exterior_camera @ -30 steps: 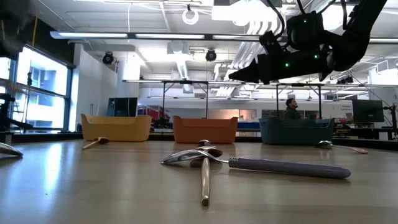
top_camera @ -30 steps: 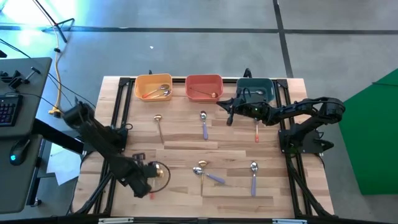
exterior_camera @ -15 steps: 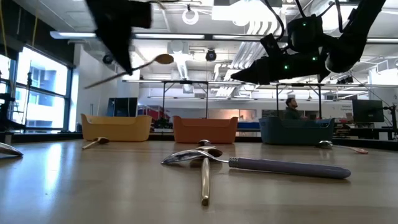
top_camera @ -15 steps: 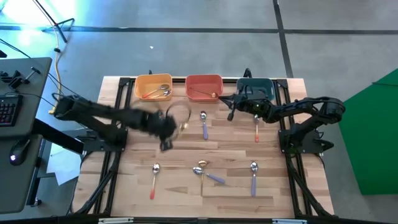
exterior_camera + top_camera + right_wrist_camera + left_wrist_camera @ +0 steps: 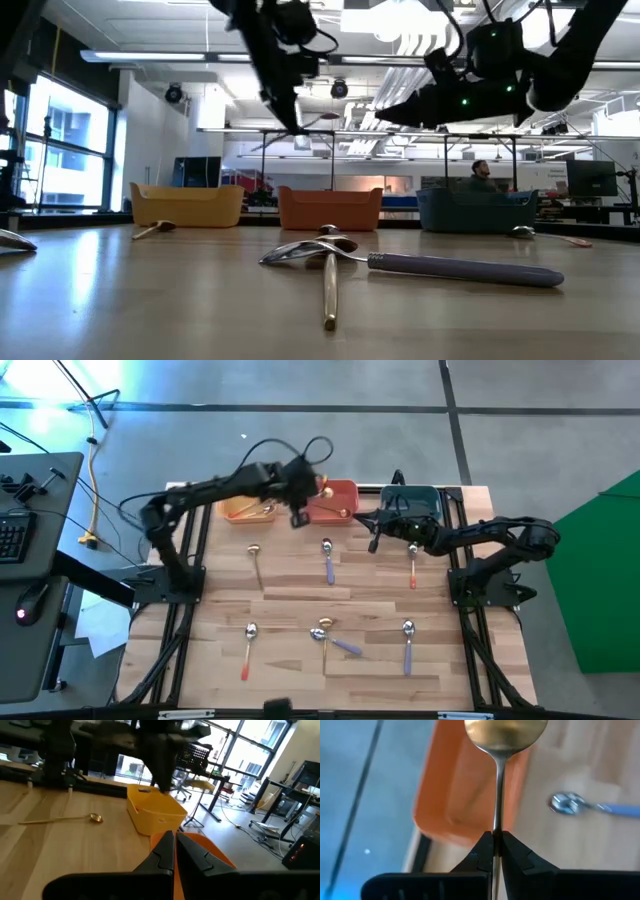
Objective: Sort silverware by color (type)
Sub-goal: Put the gold spoon into the orange bin
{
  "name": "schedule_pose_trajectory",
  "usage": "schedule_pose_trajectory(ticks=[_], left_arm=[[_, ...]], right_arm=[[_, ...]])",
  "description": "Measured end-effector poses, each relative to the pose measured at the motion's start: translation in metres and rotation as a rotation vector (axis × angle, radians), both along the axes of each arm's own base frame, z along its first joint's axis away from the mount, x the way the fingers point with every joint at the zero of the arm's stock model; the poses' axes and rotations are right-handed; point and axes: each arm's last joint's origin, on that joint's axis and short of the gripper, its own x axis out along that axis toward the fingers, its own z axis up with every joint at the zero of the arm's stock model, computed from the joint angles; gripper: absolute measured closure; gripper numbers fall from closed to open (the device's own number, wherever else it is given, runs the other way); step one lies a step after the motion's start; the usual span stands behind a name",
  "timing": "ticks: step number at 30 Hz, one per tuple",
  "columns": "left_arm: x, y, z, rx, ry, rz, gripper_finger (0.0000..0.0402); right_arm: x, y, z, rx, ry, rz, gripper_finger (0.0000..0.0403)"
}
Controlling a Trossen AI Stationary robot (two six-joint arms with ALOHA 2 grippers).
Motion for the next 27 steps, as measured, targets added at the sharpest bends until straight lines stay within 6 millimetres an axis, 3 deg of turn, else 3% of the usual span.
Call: schedule_pose_trajectory(ticks=[7, 16, 21, 27], left_arm=[[0.037, 0.045, -0.014, -0.045, 0.009, -0.029, 0.0401], [0.077, 0.066, -0.062, -0.113, 0.053, -0.079, 0.0401], [0.083, 0.081, -0.085, -0.139, 0.096, -0.058, 0.0401], [0.077, 0.089, -0.096, -0.175, 0.143, -0.035, 0.0401]], right_arm=[[-0.034, 0.010, 0.017, -0.053, -0.063, -0.017, 0.0403], [-0.072, 0.024, 0.030, -0.093, -0.173, -0.029, 0.0403], [-0.077, 0.027, 0.032, -0.094, -0.176, -0.029, 0.0403], [-0.077, 0.027, 0.032, -0.092, -0.172, -0.030, 0.0403]])
